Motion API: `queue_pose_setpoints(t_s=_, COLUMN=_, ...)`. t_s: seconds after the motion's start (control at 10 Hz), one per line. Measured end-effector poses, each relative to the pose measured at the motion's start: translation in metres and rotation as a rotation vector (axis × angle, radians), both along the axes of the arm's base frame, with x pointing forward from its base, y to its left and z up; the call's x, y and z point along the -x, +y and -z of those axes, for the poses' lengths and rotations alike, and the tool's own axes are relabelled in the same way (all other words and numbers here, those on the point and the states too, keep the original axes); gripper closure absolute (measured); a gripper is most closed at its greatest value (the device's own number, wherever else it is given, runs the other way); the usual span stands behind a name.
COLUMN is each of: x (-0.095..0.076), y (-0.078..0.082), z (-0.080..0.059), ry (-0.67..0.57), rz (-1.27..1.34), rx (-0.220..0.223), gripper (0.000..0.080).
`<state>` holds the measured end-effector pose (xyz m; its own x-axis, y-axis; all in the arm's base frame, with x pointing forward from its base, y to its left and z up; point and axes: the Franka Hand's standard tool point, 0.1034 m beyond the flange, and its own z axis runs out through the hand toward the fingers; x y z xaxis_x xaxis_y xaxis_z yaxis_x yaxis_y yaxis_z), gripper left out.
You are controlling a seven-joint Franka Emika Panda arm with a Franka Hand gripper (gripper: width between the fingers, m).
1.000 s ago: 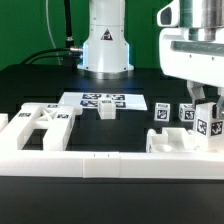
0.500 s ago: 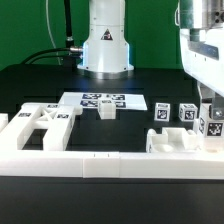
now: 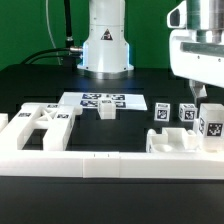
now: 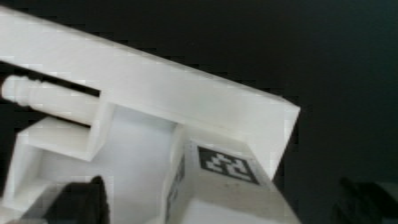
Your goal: Assemble chair
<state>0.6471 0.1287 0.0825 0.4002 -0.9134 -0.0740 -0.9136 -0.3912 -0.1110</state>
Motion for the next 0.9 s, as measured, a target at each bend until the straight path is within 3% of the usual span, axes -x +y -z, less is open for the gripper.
queue_pose_setpoints(t_s=0.5, x=0.0006, y=-0.0015, z=0.0004, ry=-0.041, rz=-0.418, rx=0.033, gripper=0.0151)
queue_pose_setpoints(t_s=0.9, x=-0.0024, y=-0.005, z=0.0014, ry=-0.086, rz=-0.914, rx=0.087, gripper=0.0151)
